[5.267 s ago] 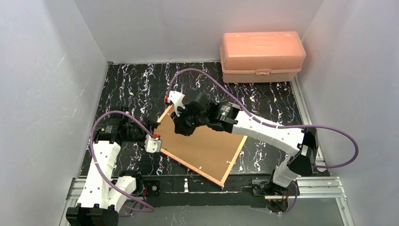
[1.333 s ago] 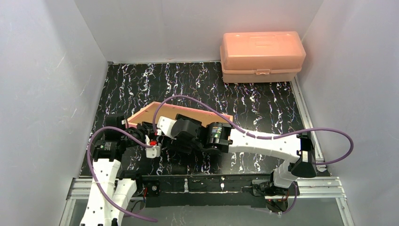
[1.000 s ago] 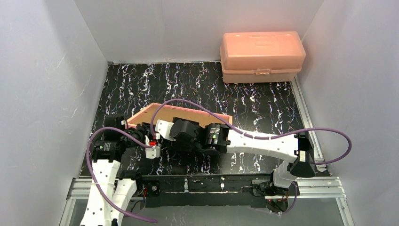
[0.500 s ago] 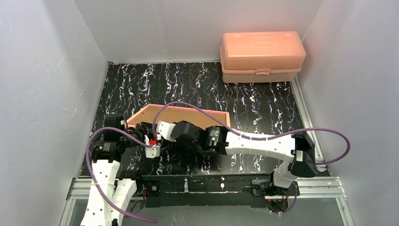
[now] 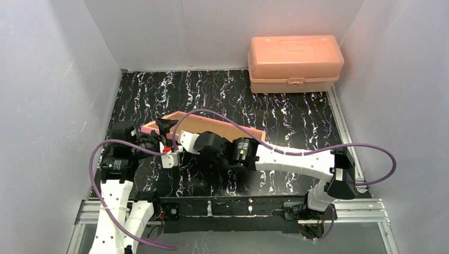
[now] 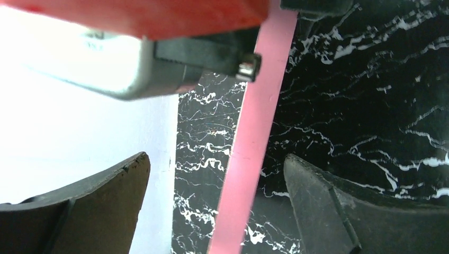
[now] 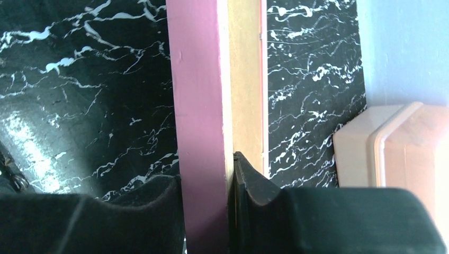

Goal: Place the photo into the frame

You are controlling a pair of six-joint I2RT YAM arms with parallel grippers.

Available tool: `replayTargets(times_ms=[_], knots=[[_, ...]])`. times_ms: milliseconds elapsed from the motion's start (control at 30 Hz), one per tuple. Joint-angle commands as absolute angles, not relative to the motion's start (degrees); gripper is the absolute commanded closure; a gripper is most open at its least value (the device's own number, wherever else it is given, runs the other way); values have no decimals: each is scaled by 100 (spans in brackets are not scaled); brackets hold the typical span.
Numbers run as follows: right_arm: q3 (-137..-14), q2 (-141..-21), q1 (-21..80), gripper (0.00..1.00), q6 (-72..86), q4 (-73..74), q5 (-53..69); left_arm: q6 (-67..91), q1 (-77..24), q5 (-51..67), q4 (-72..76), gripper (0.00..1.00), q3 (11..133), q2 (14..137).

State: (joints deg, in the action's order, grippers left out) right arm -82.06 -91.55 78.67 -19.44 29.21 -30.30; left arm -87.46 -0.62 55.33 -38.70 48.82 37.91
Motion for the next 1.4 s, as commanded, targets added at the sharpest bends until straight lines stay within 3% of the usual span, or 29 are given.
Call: replayTargets(times_ms=[0,267,567,700,1000,1367], knots=[[-9006,-9131,7792,96,-1663,2962,-3340,-7131,-38,5541,-3057,2,5291,4053],[-10364,-9719,7340,96,-975,3735,-2926,-3817,634,5406,-2138,2,6261,4993],[-12668,-10802,7041,99,181,4507,-2360,-791,1537,5209,-2326,2,7582,5971],[-13453,-11218,6690,99,1015,4645,-1739,-572,1794,5282,-2516,1,7578,5888],[-12687,-11062,5003,99,2787,3790,453,-677,2135,5527,-2763,1,7249,5671],[-13159,-11526,3896,99,3373,3870,1464,-676,2191,5923,-2750,2,6890,5491]])
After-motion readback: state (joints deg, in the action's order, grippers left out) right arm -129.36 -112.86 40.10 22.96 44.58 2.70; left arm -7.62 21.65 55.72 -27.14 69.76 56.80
